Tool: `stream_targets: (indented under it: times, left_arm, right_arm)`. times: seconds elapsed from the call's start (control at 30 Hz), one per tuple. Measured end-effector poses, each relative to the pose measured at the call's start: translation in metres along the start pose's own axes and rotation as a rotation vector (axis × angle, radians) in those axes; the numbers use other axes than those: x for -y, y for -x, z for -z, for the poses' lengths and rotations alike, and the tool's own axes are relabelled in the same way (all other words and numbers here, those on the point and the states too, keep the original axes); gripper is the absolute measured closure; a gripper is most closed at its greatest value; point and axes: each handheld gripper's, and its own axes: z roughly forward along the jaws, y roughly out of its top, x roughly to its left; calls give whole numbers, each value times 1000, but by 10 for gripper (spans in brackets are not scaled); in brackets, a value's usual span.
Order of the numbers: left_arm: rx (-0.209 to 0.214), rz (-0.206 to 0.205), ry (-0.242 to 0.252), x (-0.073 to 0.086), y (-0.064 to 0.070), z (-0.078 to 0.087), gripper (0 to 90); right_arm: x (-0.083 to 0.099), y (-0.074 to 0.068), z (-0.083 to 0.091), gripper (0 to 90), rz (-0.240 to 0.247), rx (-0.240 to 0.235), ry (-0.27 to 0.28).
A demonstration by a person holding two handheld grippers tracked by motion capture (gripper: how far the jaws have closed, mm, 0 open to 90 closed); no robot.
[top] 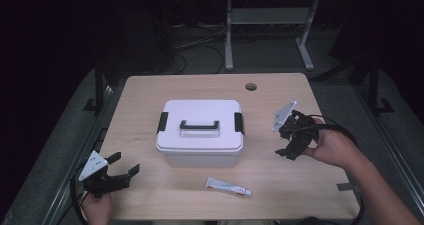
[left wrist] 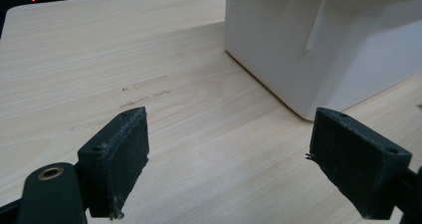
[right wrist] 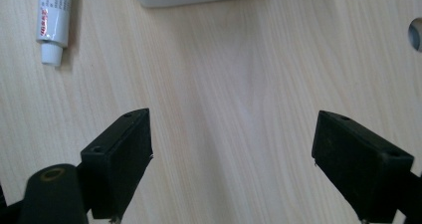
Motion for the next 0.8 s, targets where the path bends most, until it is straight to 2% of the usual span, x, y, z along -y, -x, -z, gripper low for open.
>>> stream_targets:
  times: [0.3,0.33,0.8]
  left_arm:
    - [1,8,5,0,0,0,151]
    - [-1,12,9,0,0,0,150]
    - [-1,7,11,0,-1,1,150]
  right_arm:
    - [-22,0,10,156,42,0,-1]
    - [-29,0,13,156,57,4,-1]
    - [-69,0,28,158,123,-9,6]
